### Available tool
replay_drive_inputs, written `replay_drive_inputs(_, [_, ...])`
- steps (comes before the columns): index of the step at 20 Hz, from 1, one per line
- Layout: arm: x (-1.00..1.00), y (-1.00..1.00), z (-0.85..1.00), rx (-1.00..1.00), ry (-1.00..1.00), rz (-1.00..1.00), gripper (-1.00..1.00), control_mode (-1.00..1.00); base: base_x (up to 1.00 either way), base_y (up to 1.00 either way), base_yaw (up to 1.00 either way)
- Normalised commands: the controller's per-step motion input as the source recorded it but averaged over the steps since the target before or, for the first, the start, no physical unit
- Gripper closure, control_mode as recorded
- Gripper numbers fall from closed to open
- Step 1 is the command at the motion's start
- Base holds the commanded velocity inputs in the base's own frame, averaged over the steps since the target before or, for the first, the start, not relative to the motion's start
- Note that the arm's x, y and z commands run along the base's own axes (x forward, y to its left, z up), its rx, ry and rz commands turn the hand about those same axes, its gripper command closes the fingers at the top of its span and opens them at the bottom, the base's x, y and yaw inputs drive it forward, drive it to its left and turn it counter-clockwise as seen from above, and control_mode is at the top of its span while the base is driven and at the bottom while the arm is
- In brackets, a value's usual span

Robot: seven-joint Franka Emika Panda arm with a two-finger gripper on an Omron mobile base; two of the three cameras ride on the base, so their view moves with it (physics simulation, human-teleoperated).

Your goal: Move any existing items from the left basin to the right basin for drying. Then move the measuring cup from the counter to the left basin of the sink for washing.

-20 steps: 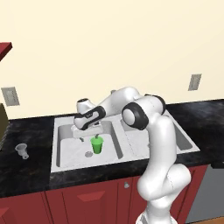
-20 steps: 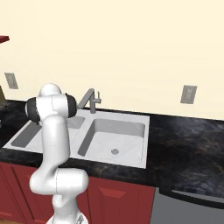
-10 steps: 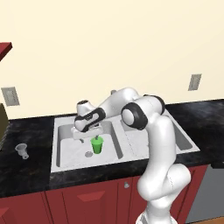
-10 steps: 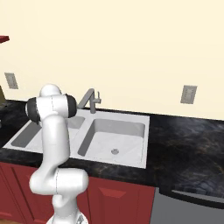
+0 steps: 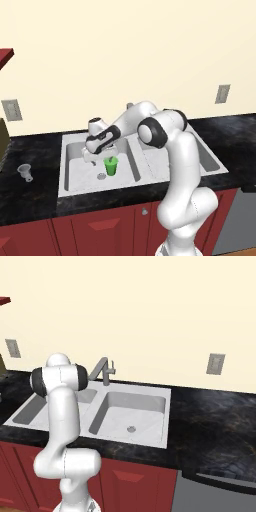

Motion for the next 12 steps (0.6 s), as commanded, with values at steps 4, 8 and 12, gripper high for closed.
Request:
replay_drive_inputs(4, [0.0, 0.0, -0.17, 0.0, 0.0, 0.0, -1.0, -1.0, 0.0, 0.0, 0.0])
replay_drive_inputs(8, [0.0, 0.0, -0.19, 0.0, 0.0, 0.0, -1.0, -1.0, 0.0, 0.0, 0.0])
replay_drive_inputs(12, [0.0, 0.0, -0.2, 0.0, 0.0, 0.0, -1.0, -1.0, 0.0, 0.0, 0.0])
